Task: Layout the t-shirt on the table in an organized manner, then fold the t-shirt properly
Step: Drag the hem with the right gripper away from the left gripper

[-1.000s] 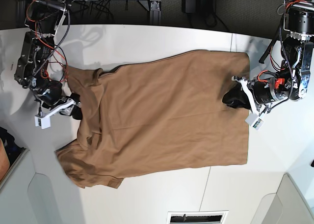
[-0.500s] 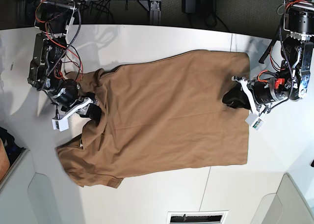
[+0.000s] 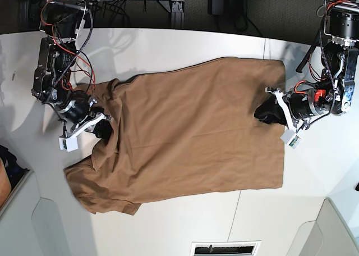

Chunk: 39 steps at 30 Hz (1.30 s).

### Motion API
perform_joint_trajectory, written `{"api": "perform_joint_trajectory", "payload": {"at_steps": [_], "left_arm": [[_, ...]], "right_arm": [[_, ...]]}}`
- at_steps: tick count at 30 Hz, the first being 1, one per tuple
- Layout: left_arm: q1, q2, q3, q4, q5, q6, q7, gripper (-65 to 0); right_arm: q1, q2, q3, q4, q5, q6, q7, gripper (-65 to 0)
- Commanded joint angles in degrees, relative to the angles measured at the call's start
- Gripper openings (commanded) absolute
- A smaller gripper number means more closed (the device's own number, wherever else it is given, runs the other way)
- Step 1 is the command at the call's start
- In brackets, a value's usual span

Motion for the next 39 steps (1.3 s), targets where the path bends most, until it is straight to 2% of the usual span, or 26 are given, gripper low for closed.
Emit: {"api": "perform_joint_trajectory", "payload": {"at_steps": [1,11,15,24,27,28,29,35,39], "left_arm": [[-1.07,-0.96,-0.48,0.85,-0.98,-0.36,-0.66,-46.7],[-1.07,-0.94,-0.48,0.83,-1.01,-0.36,-0.66,-46.7],[-1.07,-0.96,-0.48,0.83,-0.96,-0.36,-0.63,-46.7],[-1.07,-0.94,-0.48,0.83,-1.01,-0.36,-0.66,-46.7],[-1.07,-0.94,-0.48,0.83,-1.01,-0.36,-0.66,-46.7],[-1.07,-0.94,-0.48,0.83,-1.01,-0.36,-0.66,-46.7],[-1.07,-0.94,-0.48,0.83,-0.98,-0.36,-0.66,-46.7],[-1.07,-0.96,-0.48,0.83,-0.90,-0.36,-0.63,-46.7],[-1.07,-0.96,-0.48,0.83,-0.50,-0.36,-0.63,-46.7]], "right_arm": [[1.31,0.63,0.90,2.67,1.33,0.63,0.31,-65.0],[-2.51,1.27,12.17,22.60,-0.15,-0.02,-7.98,-65.0],[-5.88,2.99,14.32,23.28,-0.46,-1.38,-7.91,-65.0],[-12.00,3.04,21.90,23.28,1.05,-1.51,-5.70,-65.0],[-12.11,3.06,23.39,23.28,2.86,-1.53,-5.73,-35.7],[-12.11,3.08,23.52,23.28,3.41,-1.51,-5.75,-28.8],[-12.11,3.08,23.54,23.30,3.91,-1.51,-5.92,-25.7],[-12.85,3.02,23.56,23.74,5.92,-1.25,-11.19,-25.5],[-17.68,3.02,23.56,25.27,7.61,-1.27,-11.72,-25.5]]}}
